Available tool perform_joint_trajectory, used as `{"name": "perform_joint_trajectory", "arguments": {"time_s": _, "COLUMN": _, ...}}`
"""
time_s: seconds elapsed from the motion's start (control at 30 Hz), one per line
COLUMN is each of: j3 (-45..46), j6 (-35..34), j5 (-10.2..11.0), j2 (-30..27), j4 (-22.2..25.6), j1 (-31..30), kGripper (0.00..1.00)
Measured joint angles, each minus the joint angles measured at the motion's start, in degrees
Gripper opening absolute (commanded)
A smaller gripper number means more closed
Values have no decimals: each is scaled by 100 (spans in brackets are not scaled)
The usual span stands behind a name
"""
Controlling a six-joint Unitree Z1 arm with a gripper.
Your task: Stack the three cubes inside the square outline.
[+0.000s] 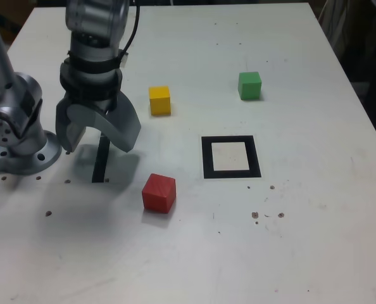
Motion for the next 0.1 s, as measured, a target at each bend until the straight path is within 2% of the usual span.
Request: {"name": "perform_joint_trajectory", "arguments": {"time_s": 0.1, "j3": 0, "j6": 0, "j5": -1, "j2": 0, "j4": 0, "j1": 0, "kGripper": 97}}
